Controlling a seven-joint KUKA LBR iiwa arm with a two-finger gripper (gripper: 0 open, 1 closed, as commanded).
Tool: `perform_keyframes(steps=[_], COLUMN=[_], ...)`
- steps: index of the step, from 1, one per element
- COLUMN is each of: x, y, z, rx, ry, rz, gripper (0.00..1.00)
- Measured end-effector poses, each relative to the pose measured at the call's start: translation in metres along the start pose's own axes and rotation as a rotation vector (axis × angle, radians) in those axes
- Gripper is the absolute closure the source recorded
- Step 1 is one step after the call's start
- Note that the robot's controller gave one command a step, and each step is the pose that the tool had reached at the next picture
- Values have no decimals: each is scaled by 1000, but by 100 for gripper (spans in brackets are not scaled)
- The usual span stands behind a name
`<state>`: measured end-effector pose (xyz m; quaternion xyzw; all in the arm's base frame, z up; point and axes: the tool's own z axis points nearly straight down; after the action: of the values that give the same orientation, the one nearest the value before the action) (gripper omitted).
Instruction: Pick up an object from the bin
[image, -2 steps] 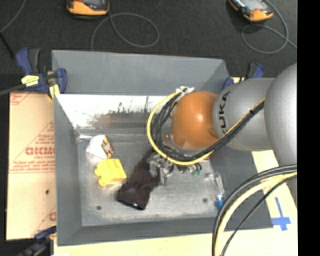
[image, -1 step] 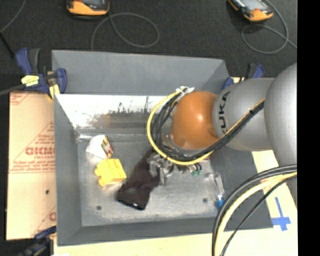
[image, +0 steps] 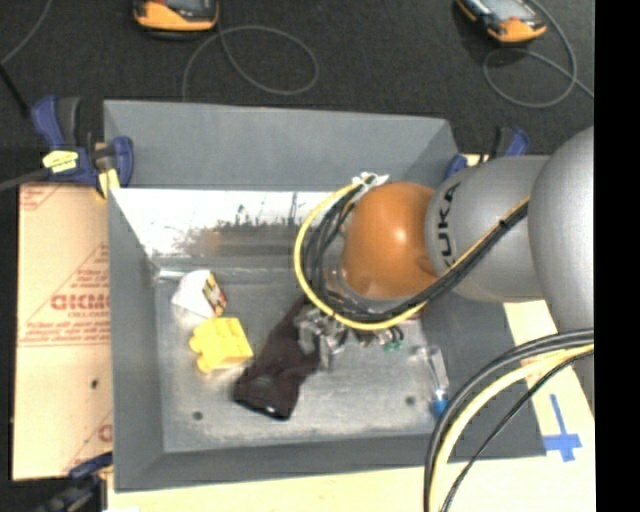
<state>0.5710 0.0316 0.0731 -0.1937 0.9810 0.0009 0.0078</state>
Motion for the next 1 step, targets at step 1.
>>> perform_keyframes(steps=[1], x=[4], y=[-1], z=[-59], rx=[1], ry=[-3], rz=[-33], gripper=[100])
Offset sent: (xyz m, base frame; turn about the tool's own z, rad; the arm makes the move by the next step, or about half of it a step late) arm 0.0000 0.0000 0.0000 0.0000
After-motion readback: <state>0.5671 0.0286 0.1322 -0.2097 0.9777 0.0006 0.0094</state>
